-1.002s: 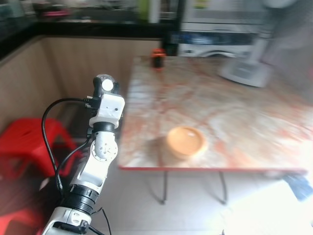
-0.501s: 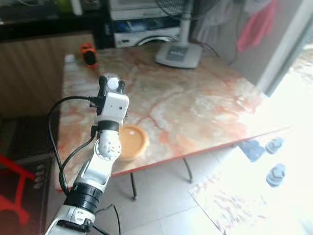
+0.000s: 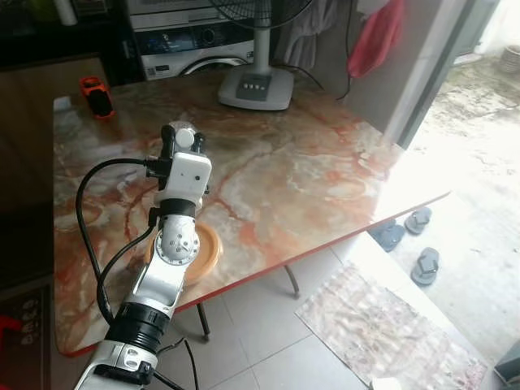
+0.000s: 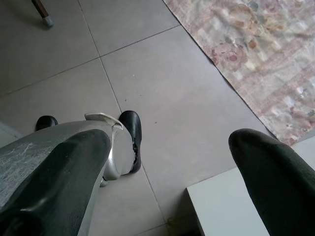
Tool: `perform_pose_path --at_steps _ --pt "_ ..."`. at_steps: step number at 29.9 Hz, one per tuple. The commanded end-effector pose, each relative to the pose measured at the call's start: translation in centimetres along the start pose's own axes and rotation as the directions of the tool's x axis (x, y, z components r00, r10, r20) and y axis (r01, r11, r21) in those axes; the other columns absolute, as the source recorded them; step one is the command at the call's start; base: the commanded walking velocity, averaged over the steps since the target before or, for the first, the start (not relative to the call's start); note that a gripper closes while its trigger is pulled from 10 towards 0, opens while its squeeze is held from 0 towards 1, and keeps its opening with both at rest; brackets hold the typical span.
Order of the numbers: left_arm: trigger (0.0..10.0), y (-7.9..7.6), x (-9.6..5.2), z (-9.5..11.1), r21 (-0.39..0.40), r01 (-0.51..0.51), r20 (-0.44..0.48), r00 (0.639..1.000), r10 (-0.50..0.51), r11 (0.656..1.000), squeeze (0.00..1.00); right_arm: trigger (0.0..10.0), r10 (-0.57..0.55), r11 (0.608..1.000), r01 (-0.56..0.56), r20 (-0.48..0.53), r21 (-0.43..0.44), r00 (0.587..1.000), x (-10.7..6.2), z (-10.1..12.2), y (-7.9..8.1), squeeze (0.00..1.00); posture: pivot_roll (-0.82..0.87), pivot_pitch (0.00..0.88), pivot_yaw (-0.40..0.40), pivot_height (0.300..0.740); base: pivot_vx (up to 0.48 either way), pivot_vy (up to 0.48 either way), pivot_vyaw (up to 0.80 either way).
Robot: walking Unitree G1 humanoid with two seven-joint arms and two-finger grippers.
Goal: Restocking fridge
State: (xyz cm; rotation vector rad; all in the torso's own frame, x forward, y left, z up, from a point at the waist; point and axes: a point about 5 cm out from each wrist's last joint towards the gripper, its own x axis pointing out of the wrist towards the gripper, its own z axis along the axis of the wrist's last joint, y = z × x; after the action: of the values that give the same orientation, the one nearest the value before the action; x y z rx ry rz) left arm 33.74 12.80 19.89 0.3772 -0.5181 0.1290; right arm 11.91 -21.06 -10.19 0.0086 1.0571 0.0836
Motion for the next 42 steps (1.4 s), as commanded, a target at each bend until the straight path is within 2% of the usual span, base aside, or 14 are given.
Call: perform_pose_path --at_steps 1,14,20,42 --pt "10.0 0.04 0.6 1.12 -0.027 -0.003 0.049 0.999 0.004 1.0 0.0 10.0 0.004 1.0 -0.004 -0.012 0.0 1.0 -0.03 -0.23 0.06 0.0 0.04 0.0 -0.014 0.74 0.0 0.0 -0.8" --pt "10.0 0.04 0.83 1.5 -0.038 -0.009 0.056 0.998 0.011 0.999 0.0 10.0 0.006 1.0 -0.006 -0.012 -0.003 1.0 -0.02 -0.21 0.07 0.0 0.04 0.0 -0.014 0.74 0.0 0.0 -0.8" --pt "10.0 0.07 0.81 1.49 -0.041 -0.012 0.056 0.998 0.014 0.999 0.0 10.0 0.007 1.0 -0.007 -0.012 -0.004 1.0 -0.02 -0.2 0.08 0.0 0.05 0.0 -0.015 0.74 0.0 0.338 -0.8" --pt "10.0 -0.48 0.69 1.8 -0.055 0.014 0.069 0.998 -0.01 0.998 0.0 10.0 0.01 1.0 -0.01 -0.017 -0.01 1.0 -0.04 -0.33 0.12 0.0 0.05 0.0 -0.014 0.74 0.0 0.0 -0.8"
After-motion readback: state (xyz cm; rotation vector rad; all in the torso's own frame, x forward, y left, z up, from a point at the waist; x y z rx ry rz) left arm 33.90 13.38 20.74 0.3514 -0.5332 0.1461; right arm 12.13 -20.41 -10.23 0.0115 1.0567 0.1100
